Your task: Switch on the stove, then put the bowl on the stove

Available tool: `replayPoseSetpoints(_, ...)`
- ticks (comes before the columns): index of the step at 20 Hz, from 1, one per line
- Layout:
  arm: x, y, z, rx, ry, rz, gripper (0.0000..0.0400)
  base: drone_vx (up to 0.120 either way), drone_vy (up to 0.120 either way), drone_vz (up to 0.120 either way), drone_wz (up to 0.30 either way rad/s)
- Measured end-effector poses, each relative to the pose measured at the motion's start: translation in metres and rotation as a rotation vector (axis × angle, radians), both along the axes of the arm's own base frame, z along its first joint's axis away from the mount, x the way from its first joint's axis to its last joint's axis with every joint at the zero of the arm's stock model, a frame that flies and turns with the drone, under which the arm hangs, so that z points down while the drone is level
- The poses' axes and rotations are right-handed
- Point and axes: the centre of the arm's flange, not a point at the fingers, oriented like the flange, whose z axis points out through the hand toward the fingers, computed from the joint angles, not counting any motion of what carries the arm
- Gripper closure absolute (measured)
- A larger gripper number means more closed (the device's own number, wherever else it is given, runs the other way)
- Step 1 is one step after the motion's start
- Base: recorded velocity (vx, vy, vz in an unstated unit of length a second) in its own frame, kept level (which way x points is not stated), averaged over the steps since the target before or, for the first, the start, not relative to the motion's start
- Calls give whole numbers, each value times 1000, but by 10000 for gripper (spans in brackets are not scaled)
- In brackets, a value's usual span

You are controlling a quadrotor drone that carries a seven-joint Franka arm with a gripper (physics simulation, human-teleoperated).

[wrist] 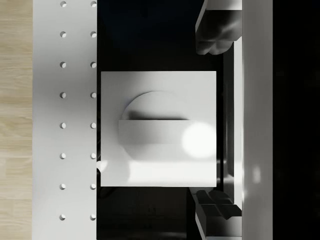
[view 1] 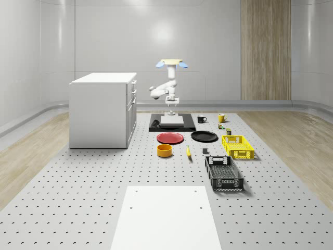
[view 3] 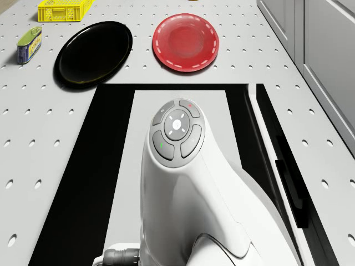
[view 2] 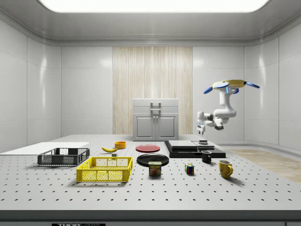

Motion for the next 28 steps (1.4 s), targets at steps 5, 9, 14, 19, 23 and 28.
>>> replayPoseSetpoints(5,0,0,0,-1,0,0,0,0,0,-112,0)
replayPoseSetpoints(9,0,0,6,-1,0,0,0,0,0,0,0)
replayPoseSetpoints(14,0,0,25,-1,0,0,0,0,0,0,0)
replayPoseSetpoints(19,0,2,40,-1,0,1,0,0,0,0,0)
replayPoseSetpoints(23,0,3,50,-1,0,1,0,0,0,0,0)
replayPoseSetpoints(28,0,4,60,-2,0,1,0,0,0,0,0)
